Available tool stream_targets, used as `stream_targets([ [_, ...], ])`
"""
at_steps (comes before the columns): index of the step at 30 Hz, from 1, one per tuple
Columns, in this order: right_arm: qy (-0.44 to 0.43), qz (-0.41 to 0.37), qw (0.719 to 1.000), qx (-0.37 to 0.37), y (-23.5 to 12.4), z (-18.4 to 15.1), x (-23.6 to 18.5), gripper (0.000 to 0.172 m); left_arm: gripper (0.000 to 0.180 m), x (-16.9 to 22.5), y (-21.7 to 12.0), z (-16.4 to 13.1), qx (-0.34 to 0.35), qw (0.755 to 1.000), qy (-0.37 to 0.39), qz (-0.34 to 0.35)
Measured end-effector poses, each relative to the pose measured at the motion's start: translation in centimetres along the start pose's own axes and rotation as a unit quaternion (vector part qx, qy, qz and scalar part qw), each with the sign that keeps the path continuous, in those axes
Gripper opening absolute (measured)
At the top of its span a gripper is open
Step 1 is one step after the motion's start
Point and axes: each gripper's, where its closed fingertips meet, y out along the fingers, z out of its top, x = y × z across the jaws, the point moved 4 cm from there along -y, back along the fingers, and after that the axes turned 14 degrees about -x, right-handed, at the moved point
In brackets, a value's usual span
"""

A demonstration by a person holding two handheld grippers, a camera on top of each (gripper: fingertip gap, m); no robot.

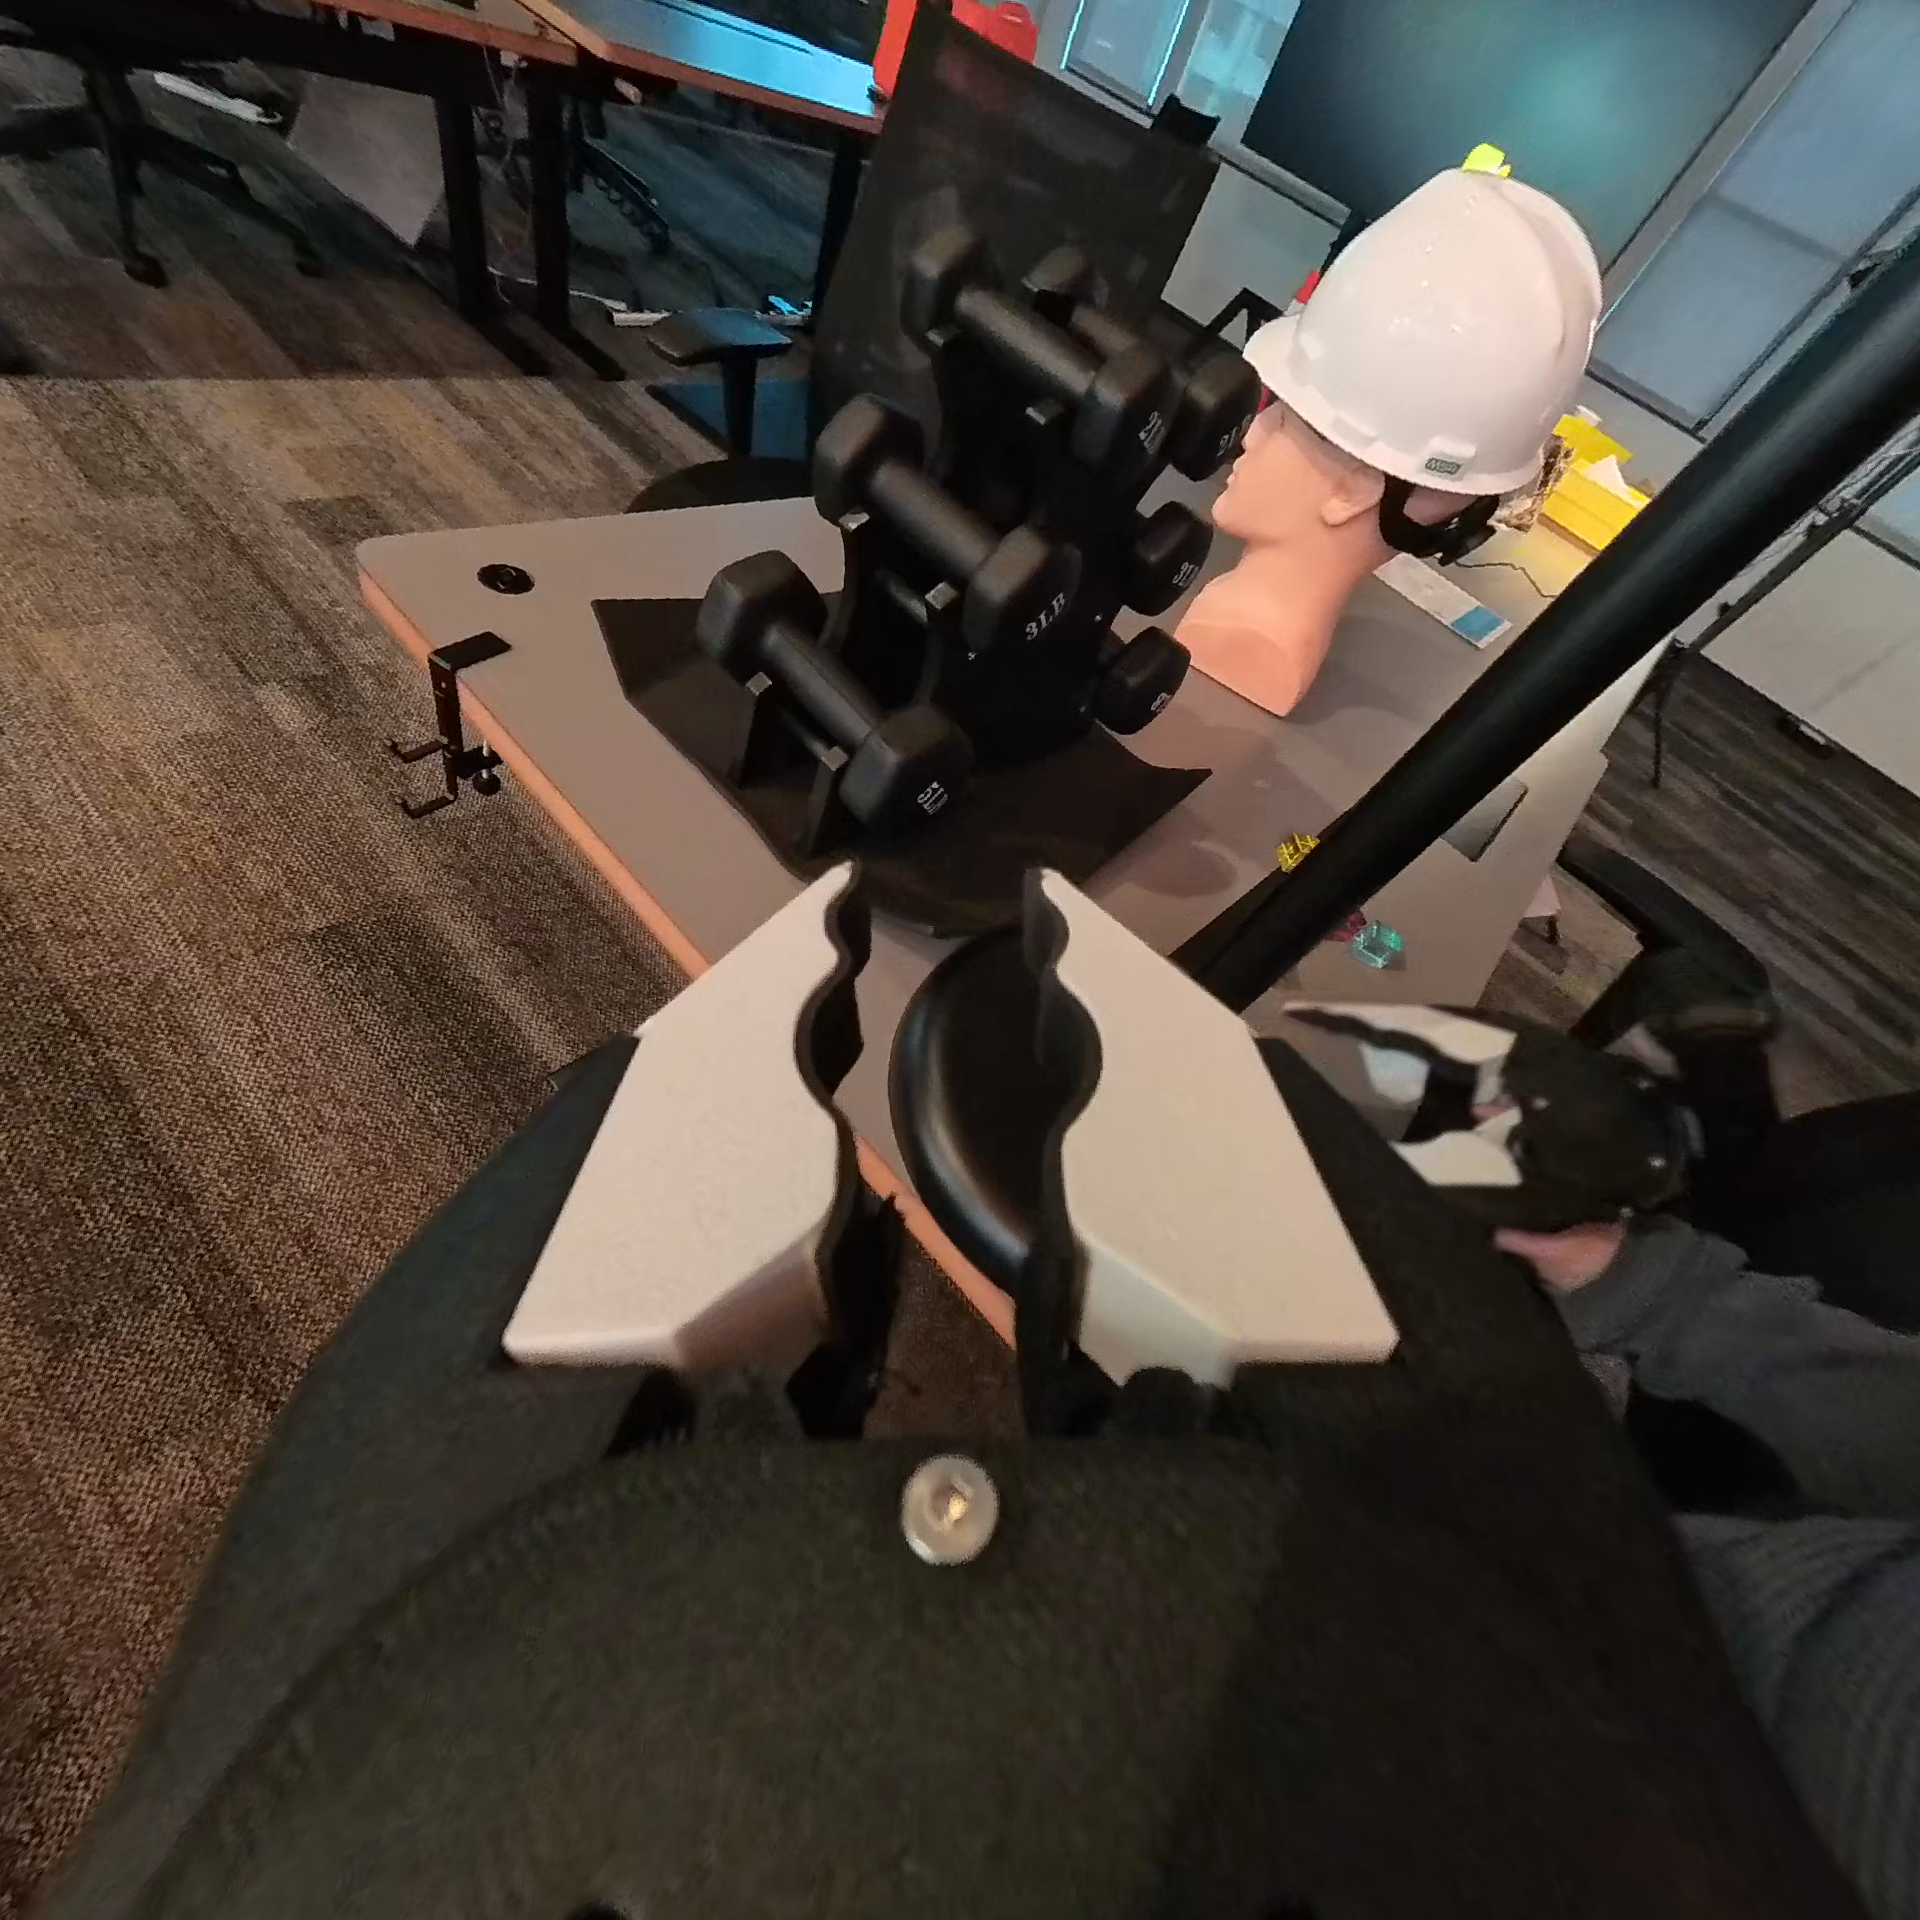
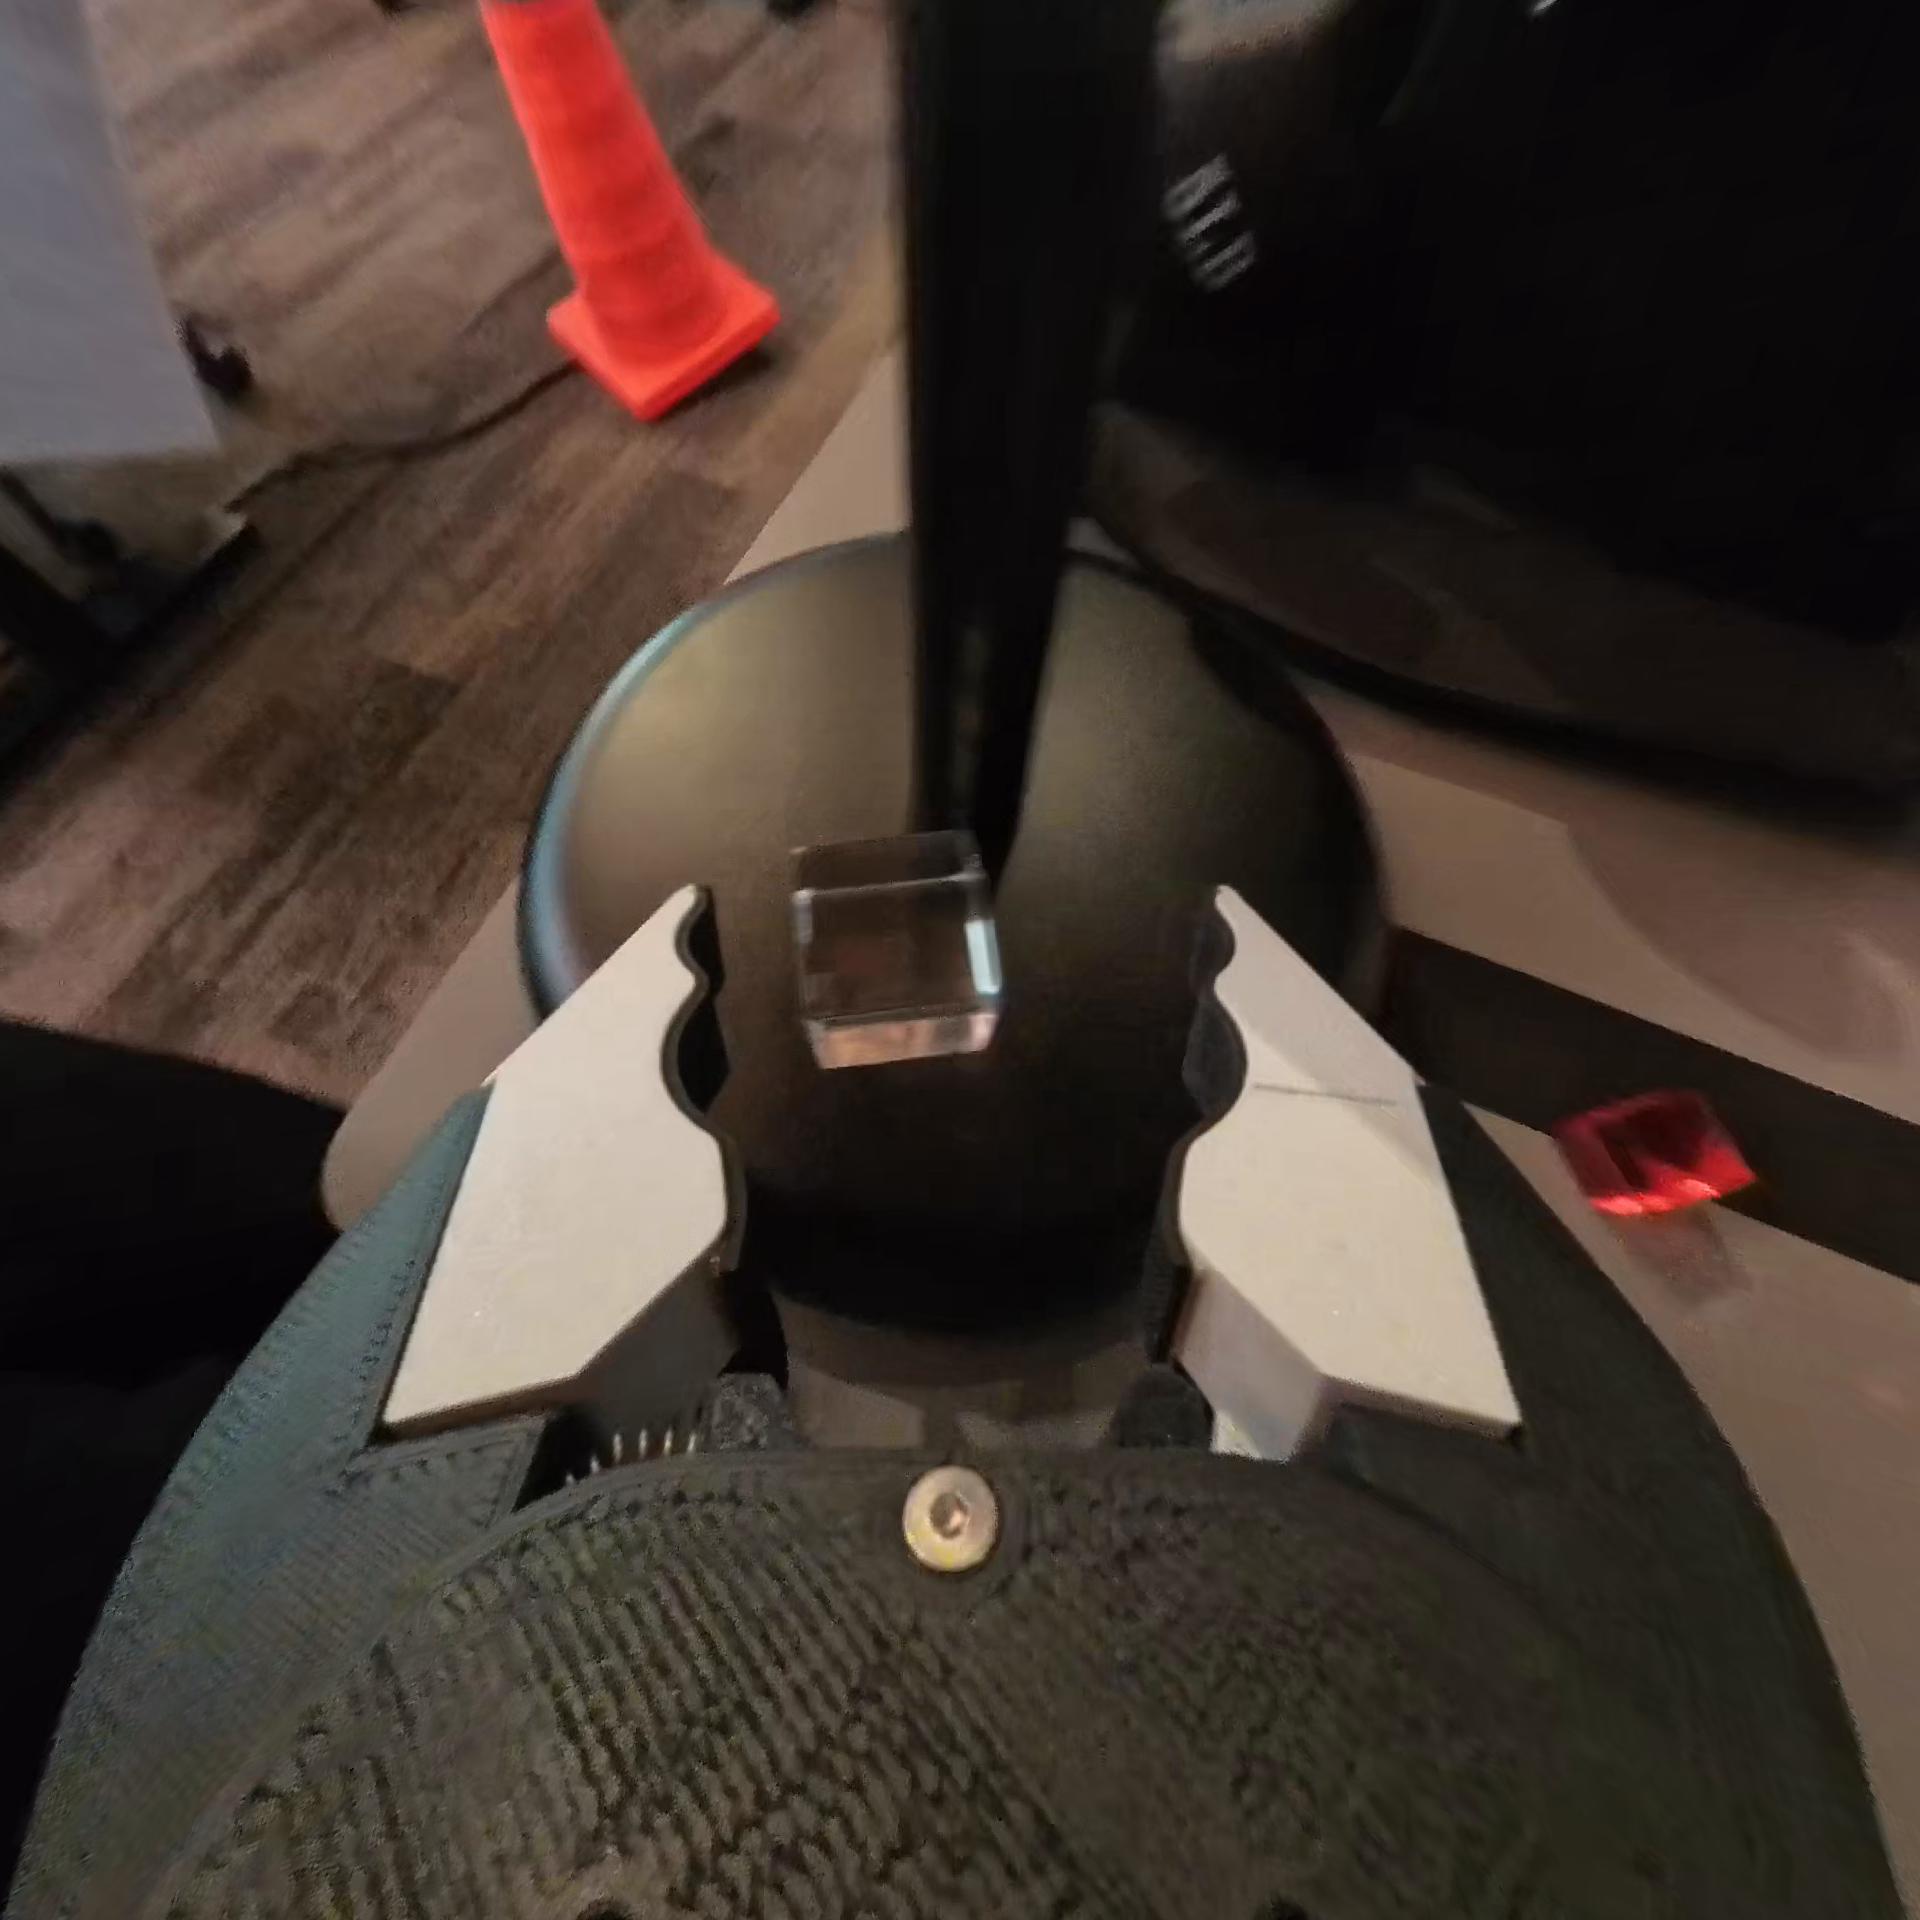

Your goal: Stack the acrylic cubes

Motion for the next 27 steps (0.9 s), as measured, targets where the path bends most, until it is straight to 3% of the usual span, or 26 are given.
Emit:
stream_targets([
  [2,0.050,-0.065,0.996,0.031,-1.8,-0.3,3.9,0.085,0.029,-0.1,-0.2,-0.1,0.000,1.000,-0.004,0.000],
  [4,0.130,-0.140,0.981,0.002,-2.8,-2.7,9.6,0.070,0.029,-0.3,-0.4,-0.2,0.000,1.000,-0.008,-0.001],
  [7,0.246,-0.122,0.960,-0.055,-1.8,-6.4,14.9,0.067,0.029,-0.5,-0.6,-0.6,-0.005,1.000,-0.009,0.005],
  [11,0.310,-0.085,0.943,-0.084,1.0,-6.7,16.2,0.064,0.029,-0.3,-0.6,-1.6,-0.022,1.000,-0.012,0.006],
  [16,0.324,-0.166,0.921,-0.136,4.1,-6.5,16.0,0.055,0.030,-0.1,-0.8,-2.2,-0.028,0.999,-0.016,0.008],
  [19,0.344,-0.198,0.904,-0.161,4.9,-7.4,16.4,0.027,0.030,-0.1,-1.3,-2.5,-0.033,0.999,-0.011,0.016],
  [21,0.330,-0.206,0.907,-0.159,4.6,-7.3,16.4,0.026,0.030,-0.4,-1.8,-2.8,-0.036,0.999,-0.008,0.025],
  [23,0.288,-0.196,0.929,-0.122,3.5,-6.1,15.6,0.025,0.030,-0.9,-2.3,-3.0,-0.034,0.999,-0.011,0.034],
  [27,0.140,-0.057,0.988,0.018,-0.6,-1.2,9.3,0.025,0.029,-1.9,-3.3,-3.4,-0.020,0.998,-0.031,0.045],
])
